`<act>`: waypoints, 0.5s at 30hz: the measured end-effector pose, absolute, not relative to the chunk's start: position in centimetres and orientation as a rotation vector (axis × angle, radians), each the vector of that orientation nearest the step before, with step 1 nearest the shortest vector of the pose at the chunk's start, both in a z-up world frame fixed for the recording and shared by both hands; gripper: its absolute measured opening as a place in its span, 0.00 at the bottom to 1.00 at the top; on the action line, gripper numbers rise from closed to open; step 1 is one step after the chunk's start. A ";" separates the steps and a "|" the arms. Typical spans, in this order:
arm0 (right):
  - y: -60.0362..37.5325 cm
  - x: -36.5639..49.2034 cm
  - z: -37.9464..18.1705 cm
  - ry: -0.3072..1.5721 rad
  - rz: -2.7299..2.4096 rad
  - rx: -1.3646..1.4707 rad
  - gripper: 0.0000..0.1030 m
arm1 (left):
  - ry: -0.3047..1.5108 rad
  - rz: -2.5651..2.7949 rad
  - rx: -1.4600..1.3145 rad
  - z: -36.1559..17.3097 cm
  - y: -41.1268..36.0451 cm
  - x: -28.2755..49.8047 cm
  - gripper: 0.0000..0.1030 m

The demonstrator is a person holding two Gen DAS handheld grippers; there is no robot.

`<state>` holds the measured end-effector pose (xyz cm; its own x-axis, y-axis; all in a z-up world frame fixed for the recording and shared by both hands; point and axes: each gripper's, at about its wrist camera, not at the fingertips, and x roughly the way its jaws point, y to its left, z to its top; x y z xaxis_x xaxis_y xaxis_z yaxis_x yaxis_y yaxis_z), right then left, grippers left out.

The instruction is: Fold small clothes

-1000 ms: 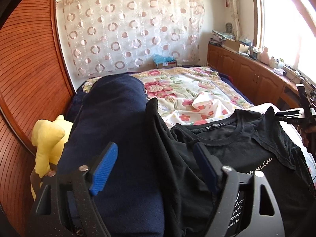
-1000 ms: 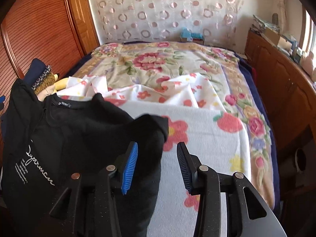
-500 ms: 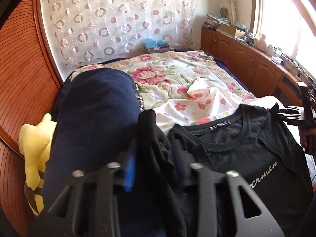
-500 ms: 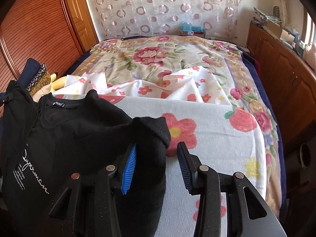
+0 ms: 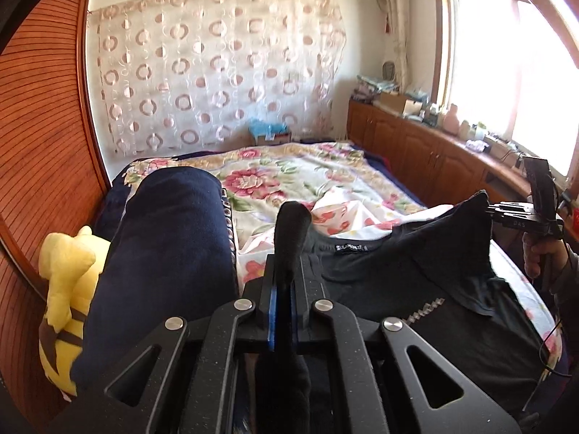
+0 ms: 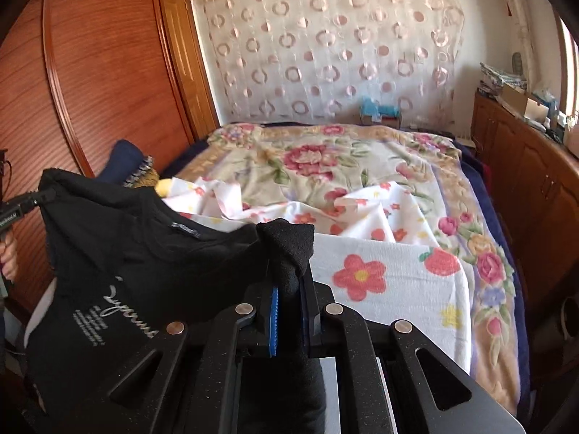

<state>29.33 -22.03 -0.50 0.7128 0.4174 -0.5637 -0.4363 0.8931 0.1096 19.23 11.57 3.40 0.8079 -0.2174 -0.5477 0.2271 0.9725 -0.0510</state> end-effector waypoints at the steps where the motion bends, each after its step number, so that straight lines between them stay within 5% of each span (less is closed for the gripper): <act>1: -22.1 28.5 -0.4 0.610 0.480 -0.036 0.09 | 0.573 -0.235 0.015 3.3 11.7 18.2 0.06; 15: -21.8 16.5 -1.0 0.559 0.462 -0.098 0.08 | 0.547 -0.244 -0.058 0.3 12.9 7.7 0.06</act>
